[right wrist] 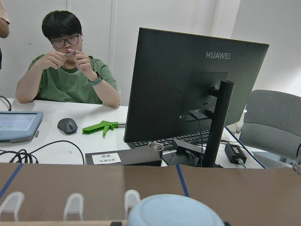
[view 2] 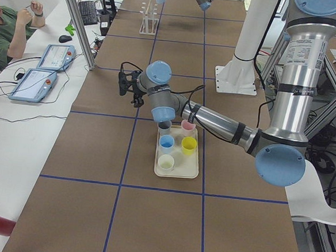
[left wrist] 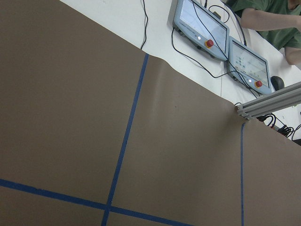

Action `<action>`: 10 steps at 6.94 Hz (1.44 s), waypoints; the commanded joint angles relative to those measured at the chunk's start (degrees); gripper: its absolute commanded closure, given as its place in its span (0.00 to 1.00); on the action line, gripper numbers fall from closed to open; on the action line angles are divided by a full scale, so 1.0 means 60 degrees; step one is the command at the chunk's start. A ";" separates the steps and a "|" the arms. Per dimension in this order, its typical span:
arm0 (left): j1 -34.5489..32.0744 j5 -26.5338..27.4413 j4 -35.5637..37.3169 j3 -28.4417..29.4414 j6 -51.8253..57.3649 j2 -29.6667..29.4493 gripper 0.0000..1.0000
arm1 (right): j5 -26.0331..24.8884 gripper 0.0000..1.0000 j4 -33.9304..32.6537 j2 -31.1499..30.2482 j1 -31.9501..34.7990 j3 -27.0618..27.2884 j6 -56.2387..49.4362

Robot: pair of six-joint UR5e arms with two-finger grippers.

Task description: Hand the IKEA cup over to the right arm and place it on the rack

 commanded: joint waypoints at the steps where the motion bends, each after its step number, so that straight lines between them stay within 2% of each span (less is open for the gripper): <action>1: 0.0002 0.0000 -0.0010 0.0050 0.0004 0.0000 0.00 | -0.0248 1.00 -0.0010 0.0612 -0.0004 -0.0519 -0.0078; 6: 0.0002 0.0000 -0.0010 0.0094 -0.0011 0.0000 0.00 | -0.0250 0.98 0.0048 0.0674 -0.0004 -0.0828 -0.0328; 8: 0.0002 0.0000 0.0004 0.0094 -0.0011 0.0000 0.00 | -0.0250 0.84 0.0048 0.0674 -0.0004 -0.0872 -0.0328; 9: 0.0002 0.0000 0.0004 0.0094 -0.0011 0.0000 0.00 | -0.0250 0.63 0.0048 0.0688 -0.0004 -0.1032 -0.0299; 10: 0.0002 0.0000 0.0004 0.0094 -0.0011 0.0000 0.00 | -0.0250 0.52 0.0048 0.0688 -0.0019 -0.1092 -0.0313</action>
